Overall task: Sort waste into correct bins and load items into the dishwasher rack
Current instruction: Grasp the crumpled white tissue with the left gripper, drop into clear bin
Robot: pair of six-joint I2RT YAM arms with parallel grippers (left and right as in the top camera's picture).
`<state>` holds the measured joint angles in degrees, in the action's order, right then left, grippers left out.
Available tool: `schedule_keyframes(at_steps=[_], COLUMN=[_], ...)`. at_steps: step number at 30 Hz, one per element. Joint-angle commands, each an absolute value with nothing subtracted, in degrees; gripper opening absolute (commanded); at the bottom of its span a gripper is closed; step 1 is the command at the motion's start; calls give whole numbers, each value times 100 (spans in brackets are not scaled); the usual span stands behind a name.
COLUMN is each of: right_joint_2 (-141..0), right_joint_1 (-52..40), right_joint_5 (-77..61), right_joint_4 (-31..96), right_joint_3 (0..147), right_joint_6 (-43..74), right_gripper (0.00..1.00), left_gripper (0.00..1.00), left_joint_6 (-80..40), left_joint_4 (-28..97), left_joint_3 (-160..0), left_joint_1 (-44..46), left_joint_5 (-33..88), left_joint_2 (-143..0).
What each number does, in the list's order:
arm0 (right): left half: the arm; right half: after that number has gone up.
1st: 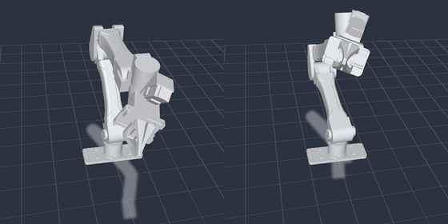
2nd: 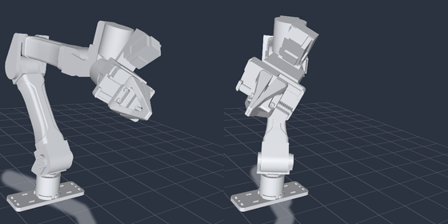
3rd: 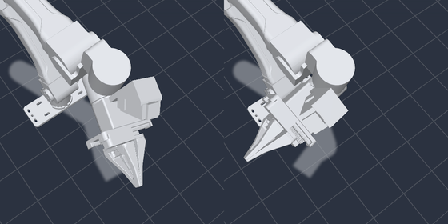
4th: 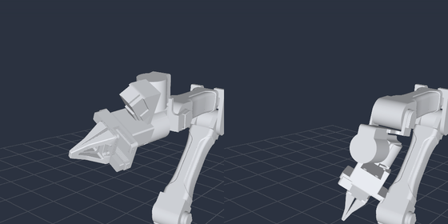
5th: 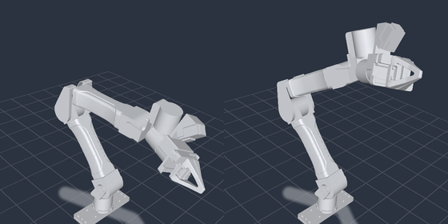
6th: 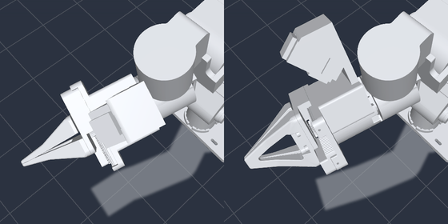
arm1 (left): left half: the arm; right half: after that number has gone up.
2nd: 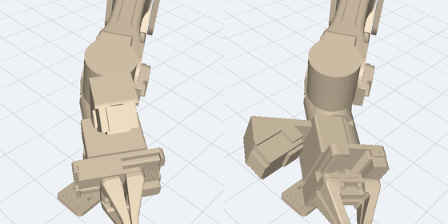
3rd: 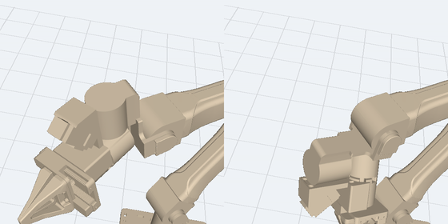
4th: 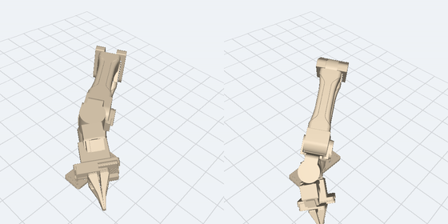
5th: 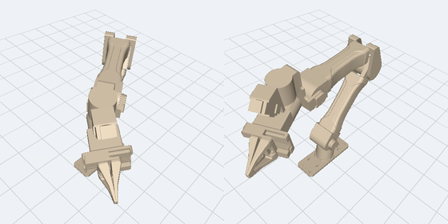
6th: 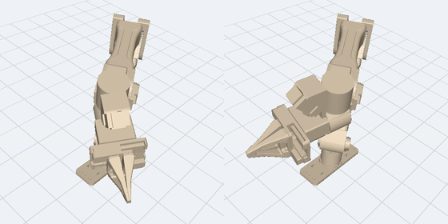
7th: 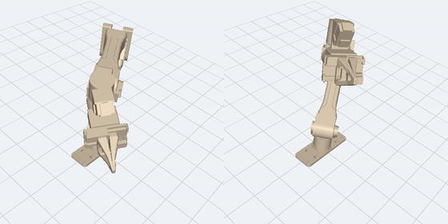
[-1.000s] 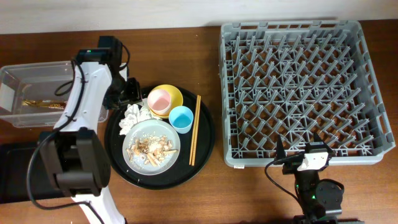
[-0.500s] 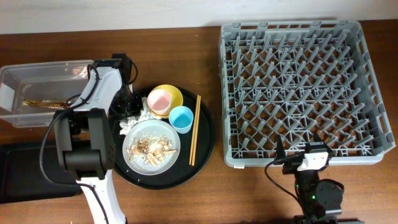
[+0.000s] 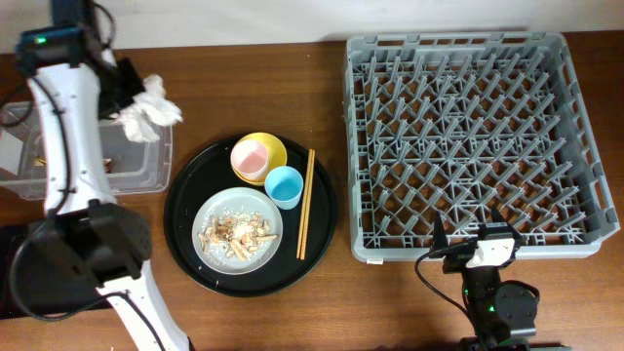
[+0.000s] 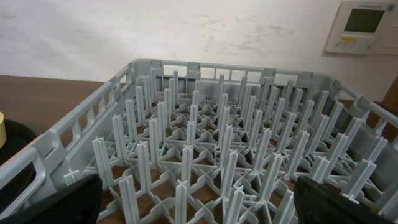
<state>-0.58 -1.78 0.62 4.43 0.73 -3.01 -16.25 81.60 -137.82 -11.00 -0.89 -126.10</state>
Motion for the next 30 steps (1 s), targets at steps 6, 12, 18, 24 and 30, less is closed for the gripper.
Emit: schedule_keyframes(at_steps=[6,12,18,24,30], right_joint_2=[-19,-19,-19,-19,-19], right_joint_1=[-137,-137,-137,-137,-137], right_joint_5=[89,89,89,89,91], right_joint_4=[471,471,469,471,469], right_joint_3=[32,32,32,32,32], right_joint_6=[-268,-268,-268,-268,-268], right_gripper=[98,98,98,98,98], left_gripper=[77,99,99,99,99], left_joint_6=[-2034,-2034,-2010,-2532,-3017], left_joint_4=[7607,8346,9577,9671,9671], left_joint_3=[-13878,-13887,-13887,-13356,-12328], left_joint_1=[-2543,-2545,-2145,-2290,-3065], left_joint_5=[-132,436,939,71,-392], left_joint_2=[-12604,-12256,-10704,-9435,-9480])
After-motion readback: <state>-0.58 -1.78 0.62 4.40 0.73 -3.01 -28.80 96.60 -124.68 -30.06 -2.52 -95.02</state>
